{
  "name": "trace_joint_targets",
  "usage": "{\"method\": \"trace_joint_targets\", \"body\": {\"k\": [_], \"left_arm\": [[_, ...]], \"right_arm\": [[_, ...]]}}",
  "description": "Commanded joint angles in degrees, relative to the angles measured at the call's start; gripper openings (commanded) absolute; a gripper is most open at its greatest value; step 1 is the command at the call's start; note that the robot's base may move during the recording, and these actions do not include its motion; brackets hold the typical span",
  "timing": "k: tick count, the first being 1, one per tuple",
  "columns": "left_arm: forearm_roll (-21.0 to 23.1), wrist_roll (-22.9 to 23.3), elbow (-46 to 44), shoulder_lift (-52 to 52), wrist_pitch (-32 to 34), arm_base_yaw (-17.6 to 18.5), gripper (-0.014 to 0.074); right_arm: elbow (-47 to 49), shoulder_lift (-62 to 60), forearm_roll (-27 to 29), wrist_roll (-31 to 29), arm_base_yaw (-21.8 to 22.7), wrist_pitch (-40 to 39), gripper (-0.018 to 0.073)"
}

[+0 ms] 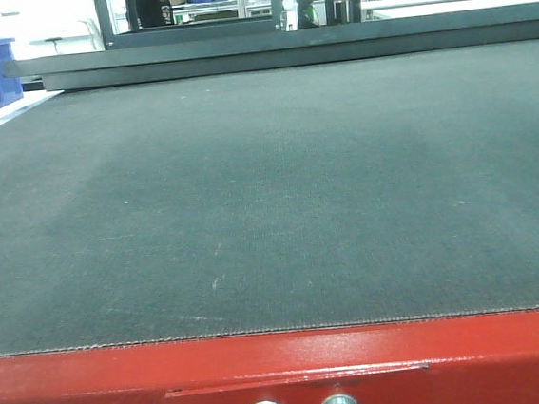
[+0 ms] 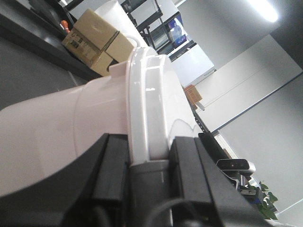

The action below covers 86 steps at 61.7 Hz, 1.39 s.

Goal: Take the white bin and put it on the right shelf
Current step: 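Lift the pink bin off the mat with both grippers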

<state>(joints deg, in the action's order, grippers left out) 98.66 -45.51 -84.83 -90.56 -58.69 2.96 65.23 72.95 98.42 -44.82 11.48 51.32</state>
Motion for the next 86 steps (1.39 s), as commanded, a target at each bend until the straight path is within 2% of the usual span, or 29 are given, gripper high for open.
{"method": "trace_joint_targets", "body": {"k": [1,48,86], "left_arm": [[1.3,-0.3,-2.1,3.1,-16.7,4.0,-0.0126],[0.9,-0.3,-2.1,3.1,-16.5,4.0,-0.0126],[0.9,-0.3,-2.1,3.1,-16.5,4.0,-0.0126]], "right_arm": [[2.5,-3.1,10.4,0.6,-2.7,24.9,0.0057],[2.4,-4.5,10.4,0.8,-2.7,20.9,0.0057],[2.4,-4.5,10.4,0.8,-2.7,20.8,0.0057]]}}
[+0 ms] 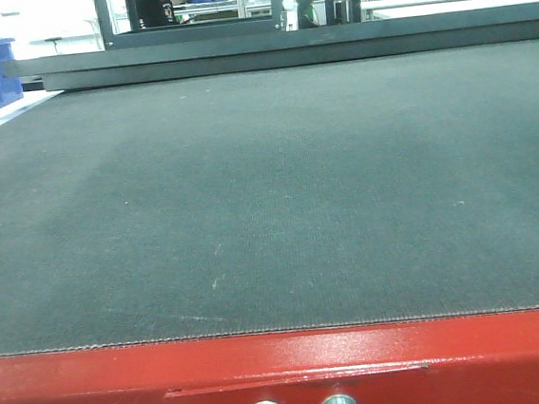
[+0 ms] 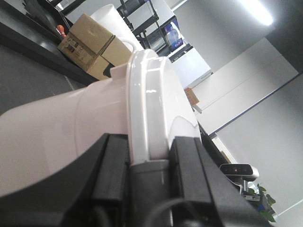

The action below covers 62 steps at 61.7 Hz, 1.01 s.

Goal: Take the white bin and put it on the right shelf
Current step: 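Drive the base to the steel shelf holding the bin aloft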

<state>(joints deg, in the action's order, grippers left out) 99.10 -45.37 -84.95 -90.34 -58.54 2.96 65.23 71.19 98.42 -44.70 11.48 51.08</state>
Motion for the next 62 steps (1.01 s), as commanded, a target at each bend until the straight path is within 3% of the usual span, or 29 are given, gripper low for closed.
{"method": "trace_joint_targets", "body": {"k": [1,24,62], "left_arm": [[0.5,-0.5,-1.9,2.9,-16.7,4.0,-0.0126],[0.5,-0.5,-1.9,2.9,-16.7,4.0,-0.0126],[0.5,-0.5,-1.9,2.9,-16.6,4.0,-0.0126]], "right_arm": [[2.4,-2.8,10.4,0.6,-2.7,21.0,0.0057],[2.4,-2.8,10.4,0.6,-2.7,19.2,0.0057],[2.4,-2.7,10.4,0.6,-2.7,5.2,0.0057]]}}
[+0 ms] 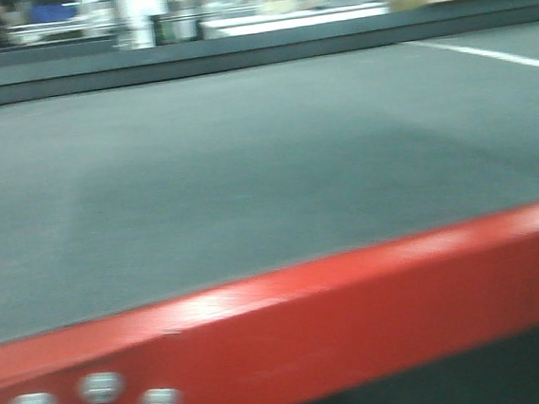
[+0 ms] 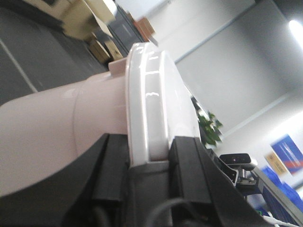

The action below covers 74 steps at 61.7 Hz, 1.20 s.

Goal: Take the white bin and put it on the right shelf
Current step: 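Drive the base to the steel shelf holding the bin aloft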

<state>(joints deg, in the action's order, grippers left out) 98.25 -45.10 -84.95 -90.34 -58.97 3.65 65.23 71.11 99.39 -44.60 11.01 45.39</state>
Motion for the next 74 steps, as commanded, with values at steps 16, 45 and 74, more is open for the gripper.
{"method": "trace_joint_targets", "body": {"k": [16,45,74], "left_arm": [[1.4,-0.7,-1.9,2.9,-16.2,3.4,-0.0126],[1.4,-0.7,-1.9,2.9,-15.8,3.4,-0.0126],[1.4,-0.7,-1.9,2.9,-15.8,3.4,-0.0126]], "right_arm": [[2.4,-2.6,9.4,0.5,-2.2,7.1,0.0057],[2.4,-2.6,9.4,0.5,-2.2,6.8,0.0057],[2.4,-2.6,9.4,0.5,-2.2,6.8,0.0057]]}}
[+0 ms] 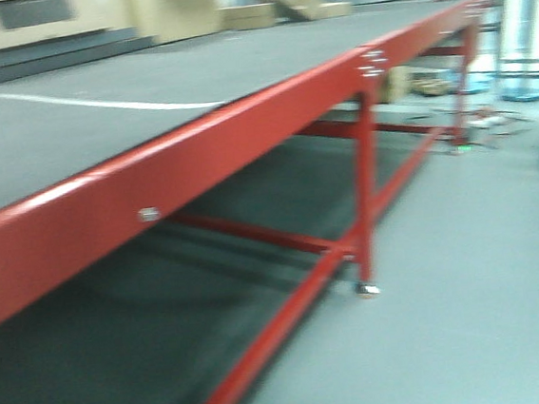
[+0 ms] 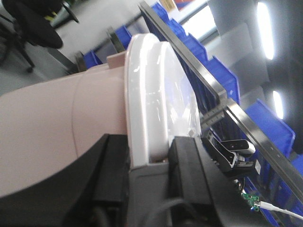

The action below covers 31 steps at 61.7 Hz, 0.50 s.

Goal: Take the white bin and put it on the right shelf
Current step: 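Drive the base to the steel shelf holding the bin aloft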

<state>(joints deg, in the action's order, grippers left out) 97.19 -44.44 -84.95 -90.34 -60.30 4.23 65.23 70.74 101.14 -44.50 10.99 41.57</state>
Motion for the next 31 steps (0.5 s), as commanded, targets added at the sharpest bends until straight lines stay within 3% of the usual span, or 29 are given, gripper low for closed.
{"method": "trace_joint_targets", "body": {"k": [1,31], "left_arm": [[2.4,-1.4,-1.9,2.9,-14.5,2.8,-0.0126],[2.4,-1.4,-1.9,2.9,-14.5,2.8,-0.0126]], "right_arm": [[2.4,-2.3,7.7,0.4,-2.2,10.6,0.0057],[2.4,-2.3,7.7,0.4,-2.2,10.4,0.0057]]}}
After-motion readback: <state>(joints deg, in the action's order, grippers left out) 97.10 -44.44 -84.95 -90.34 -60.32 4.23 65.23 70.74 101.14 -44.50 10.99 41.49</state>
